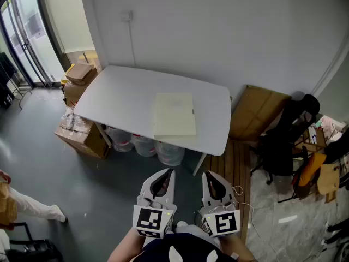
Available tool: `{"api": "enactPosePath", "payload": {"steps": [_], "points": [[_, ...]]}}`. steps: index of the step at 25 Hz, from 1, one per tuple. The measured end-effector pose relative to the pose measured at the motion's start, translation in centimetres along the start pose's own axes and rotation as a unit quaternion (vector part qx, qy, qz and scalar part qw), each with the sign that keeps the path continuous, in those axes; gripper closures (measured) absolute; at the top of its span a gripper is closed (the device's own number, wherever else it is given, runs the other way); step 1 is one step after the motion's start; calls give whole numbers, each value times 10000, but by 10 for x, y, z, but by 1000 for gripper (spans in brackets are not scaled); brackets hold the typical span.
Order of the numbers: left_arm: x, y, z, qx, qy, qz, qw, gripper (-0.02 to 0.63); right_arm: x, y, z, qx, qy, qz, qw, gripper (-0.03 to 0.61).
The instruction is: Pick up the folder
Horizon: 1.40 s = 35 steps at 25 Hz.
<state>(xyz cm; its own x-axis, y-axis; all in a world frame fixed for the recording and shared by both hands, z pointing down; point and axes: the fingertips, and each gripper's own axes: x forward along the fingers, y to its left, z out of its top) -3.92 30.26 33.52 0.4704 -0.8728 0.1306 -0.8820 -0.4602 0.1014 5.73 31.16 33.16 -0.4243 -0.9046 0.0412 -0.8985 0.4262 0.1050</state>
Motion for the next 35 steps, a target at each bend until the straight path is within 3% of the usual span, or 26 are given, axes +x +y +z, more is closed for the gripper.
{"api": "enactPosePath", "payload": {"steps": [15,25,35], "points": [[-17,40,-9,-80,47,29,10000,609,17,29,-2,99,-95,-168,9998,569],[-23,75,-22,-87,135,-237,9996,609,31,62,-9,68,-52,-425,9991,569],[-7,79,-29,-152,165,-413,9989,609,41,54,-19,-30,104,-600,9981,569]]}}
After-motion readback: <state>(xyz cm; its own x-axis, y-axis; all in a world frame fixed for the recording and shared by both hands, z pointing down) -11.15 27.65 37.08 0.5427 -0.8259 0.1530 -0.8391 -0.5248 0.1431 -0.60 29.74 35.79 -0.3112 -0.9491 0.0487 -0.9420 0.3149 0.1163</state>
